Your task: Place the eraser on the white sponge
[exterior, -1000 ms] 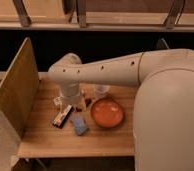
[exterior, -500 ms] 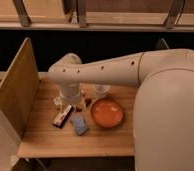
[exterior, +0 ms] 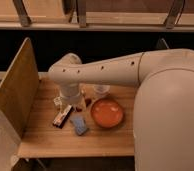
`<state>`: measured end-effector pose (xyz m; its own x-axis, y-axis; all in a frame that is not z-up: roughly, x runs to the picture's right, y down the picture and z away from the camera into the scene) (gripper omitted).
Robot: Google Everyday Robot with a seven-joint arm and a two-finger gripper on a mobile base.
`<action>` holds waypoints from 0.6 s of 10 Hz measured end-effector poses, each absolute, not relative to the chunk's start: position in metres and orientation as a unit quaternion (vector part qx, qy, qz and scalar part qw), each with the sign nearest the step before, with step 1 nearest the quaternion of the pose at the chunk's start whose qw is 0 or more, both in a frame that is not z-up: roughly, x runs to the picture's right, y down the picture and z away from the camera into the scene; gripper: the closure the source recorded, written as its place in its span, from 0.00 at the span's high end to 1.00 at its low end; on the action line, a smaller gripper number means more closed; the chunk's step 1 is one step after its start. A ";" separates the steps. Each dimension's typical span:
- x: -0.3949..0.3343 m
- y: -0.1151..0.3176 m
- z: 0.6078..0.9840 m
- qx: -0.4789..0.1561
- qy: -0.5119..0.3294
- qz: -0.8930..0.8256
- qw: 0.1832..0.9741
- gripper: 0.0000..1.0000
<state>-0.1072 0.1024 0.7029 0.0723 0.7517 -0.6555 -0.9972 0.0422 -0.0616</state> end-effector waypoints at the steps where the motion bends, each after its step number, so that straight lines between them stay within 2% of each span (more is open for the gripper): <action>1: -0.107 0.102 0.703 -0.263 0.233 0.640 0.683 0.65; 4: -0.107 0.099 0.705 -0.256 0.230 0.637 0.690 0.65; 6: -0.108 0.081 0.718 -0.231 0.205 0.622 0.719 0.65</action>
<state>-0.1081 0.0813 0.7180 0.1407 0.8003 -0.5829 -0.9900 0.1185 -0.0762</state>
